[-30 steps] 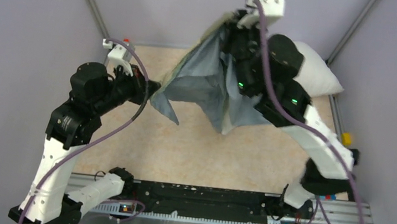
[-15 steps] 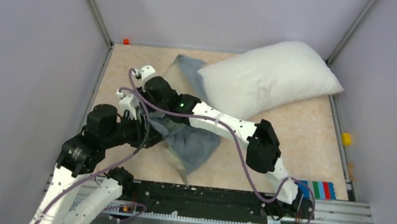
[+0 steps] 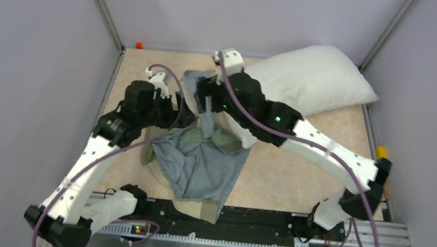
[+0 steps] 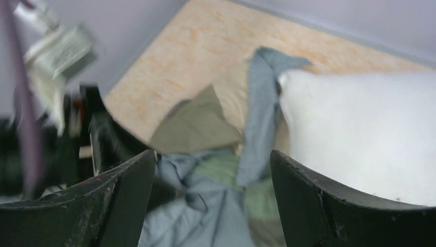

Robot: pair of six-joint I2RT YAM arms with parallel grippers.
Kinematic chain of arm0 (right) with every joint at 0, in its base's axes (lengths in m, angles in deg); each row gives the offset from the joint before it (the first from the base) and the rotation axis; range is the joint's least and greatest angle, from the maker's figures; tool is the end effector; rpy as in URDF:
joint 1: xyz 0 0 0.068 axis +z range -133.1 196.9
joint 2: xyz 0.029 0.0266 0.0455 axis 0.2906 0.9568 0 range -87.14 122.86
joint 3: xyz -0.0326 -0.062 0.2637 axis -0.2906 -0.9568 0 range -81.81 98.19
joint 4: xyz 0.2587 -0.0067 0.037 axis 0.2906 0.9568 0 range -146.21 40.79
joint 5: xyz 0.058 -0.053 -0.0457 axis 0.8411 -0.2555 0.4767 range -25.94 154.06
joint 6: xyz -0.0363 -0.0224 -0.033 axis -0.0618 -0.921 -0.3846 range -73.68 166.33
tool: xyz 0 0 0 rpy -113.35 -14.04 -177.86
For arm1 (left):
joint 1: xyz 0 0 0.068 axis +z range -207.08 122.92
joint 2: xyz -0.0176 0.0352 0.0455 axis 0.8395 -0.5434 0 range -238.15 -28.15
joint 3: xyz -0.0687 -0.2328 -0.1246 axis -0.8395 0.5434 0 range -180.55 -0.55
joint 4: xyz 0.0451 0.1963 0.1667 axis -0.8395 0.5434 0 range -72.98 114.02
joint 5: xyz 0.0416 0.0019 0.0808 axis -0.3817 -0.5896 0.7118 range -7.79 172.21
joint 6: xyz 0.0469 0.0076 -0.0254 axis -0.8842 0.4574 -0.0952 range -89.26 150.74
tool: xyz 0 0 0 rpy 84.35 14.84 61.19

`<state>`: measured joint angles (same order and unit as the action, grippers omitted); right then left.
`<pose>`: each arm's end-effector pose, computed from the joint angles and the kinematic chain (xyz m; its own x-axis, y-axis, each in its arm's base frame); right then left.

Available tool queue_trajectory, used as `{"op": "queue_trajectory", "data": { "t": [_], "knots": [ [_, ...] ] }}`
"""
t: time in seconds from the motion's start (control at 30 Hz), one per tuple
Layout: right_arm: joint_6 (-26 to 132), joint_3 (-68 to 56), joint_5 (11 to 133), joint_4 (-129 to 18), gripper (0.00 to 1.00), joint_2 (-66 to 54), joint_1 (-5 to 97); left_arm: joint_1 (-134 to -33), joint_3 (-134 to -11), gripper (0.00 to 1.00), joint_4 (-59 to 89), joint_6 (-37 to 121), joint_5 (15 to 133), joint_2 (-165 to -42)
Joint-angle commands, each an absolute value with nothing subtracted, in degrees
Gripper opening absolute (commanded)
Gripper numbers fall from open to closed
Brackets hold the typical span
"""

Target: Put the pillow into the pillowcase

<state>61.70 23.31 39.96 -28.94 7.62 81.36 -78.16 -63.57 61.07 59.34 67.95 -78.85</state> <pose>0.1743 0.3312 0.4488 -0.2946 -0.0552 -0.9540 -0.5986 0.7889 0.1392 0.1569 -0.0699 0.3717 -0.6913 -0.2309 -0.6847 0.2427 0.8184 -0.5210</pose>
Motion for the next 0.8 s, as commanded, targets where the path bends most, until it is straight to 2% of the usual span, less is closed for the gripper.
{"op": "queue_trajectory", "data": {
  "t": [0.0,0.13,0.3,0.47,0.63,0.7,0.77],
  "knots": [
    [68.64,3.40,34.60,-26.62,0.81,-3.08,80.87,-77.85,-61.01,0.82,47.68,59.83,76.23,-90.10],
    [71.49,-13.50,36.41,-32.22,0.80,-9.41,80.78,-77.78,-60.60,0.77,40.39,65.16,81.48,-100.30],
    [69.04,-24.61,38.04,-42.19,0.80,-7.50,80.79,-77.20,-63.83,0.75,33.95,67.30,87.48,-113.39],
    [66.03,-23.54,36.83,-46.44,0.80,1.64,80.75,-75.16,-71.96,0.74,35.82,67.21,89.68,-127.79],
    [65.50,-20.28,37.52,-48.28,0.78,10.78,80.74,-73.41,-75.65,0.71,32.82,66.70,89.42,-135.17],
    [66.73,-19.13,35.96,-47.38,0.73,13.07,80.75,-72.86,-77.33,0.66,32.12,66.35,89.18,-137.25],
    [68.16,-17.67,33.10,-44.54,0.62,14.62,80.71,-72.29,-79.30,0.59,31.39,65.64,88.33,-139.07]
  ]
}}
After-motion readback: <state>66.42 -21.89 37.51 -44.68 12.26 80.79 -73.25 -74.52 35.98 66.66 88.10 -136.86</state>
